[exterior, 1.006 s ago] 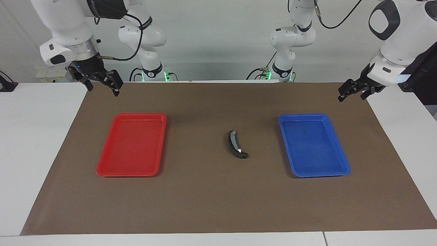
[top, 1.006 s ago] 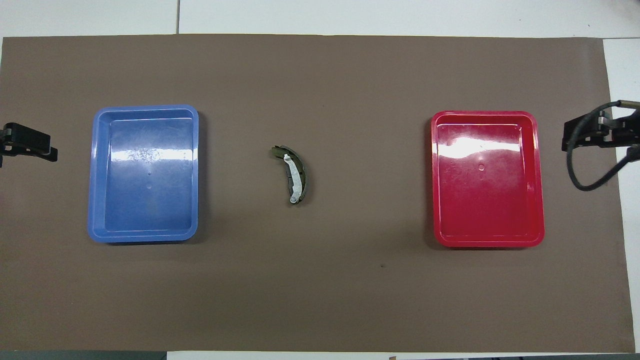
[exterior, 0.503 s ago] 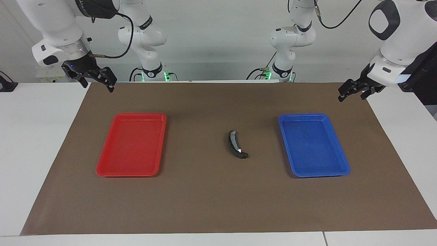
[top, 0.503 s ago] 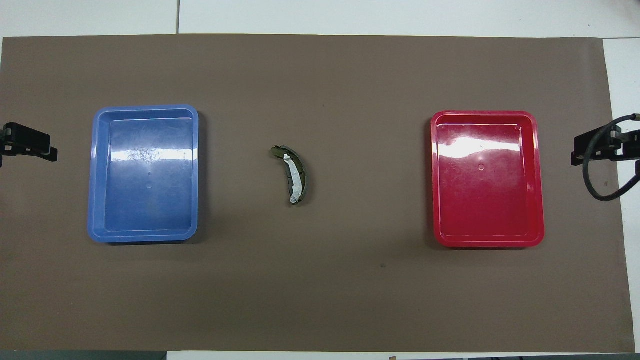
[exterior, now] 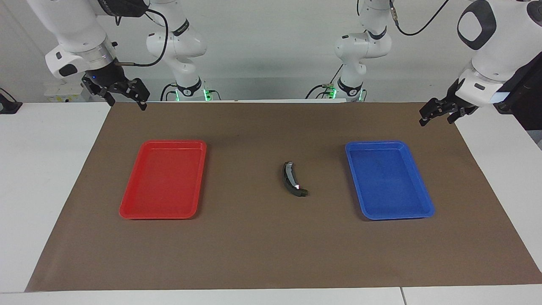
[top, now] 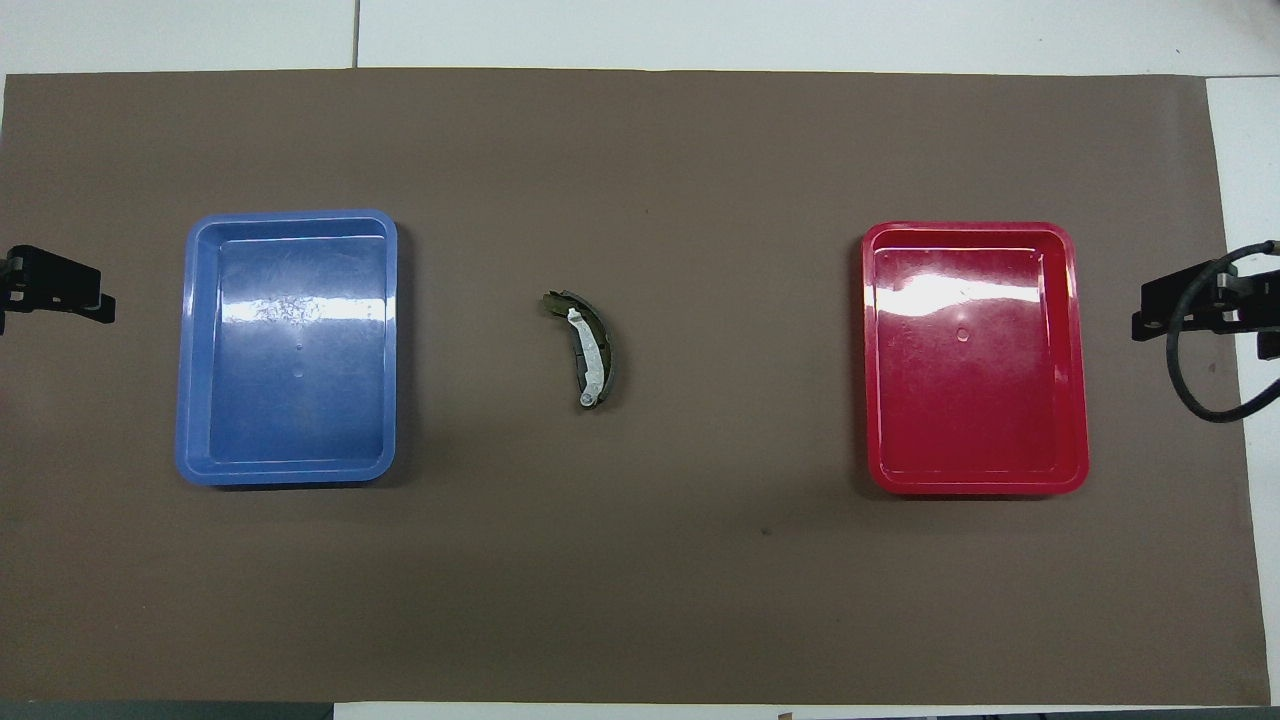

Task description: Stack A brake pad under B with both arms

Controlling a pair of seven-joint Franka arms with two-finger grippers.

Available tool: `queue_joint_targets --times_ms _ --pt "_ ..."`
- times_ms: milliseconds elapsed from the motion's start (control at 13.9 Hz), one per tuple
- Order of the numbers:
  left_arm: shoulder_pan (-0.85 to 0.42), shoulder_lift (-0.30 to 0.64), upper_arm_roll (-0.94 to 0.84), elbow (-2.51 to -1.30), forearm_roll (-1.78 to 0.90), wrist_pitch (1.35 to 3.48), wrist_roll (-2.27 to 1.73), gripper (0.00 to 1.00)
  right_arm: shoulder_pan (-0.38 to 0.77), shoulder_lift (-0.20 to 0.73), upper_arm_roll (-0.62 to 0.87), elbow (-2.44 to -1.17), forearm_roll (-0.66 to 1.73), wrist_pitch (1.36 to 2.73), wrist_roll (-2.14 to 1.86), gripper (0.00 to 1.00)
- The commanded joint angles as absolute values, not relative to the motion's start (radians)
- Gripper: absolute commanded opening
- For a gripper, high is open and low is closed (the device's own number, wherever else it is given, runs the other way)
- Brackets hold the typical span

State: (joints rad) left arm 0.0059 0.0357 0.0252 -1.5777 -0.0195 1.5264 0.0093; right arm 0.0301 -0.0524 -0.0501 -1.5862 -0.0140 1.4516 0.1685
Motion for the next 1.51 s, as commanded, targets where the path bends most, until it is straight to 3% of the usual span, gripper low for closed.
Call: queue_joint_targets --times_ms 0,1436 --pt "0.009 0.018 0.025 -1.598 -0.025 1.539 0.003 0.99 0.028 -0.064 -0.052 -1.598 -0.009 1.468 0.15 1.0" --pt "0.009 0.018 0.025 -1.598 -0.025 1.539 0.003 0.99 0.029 -0.063 -0.038 -1.597 -0.06 1.491 0.075 1.0"
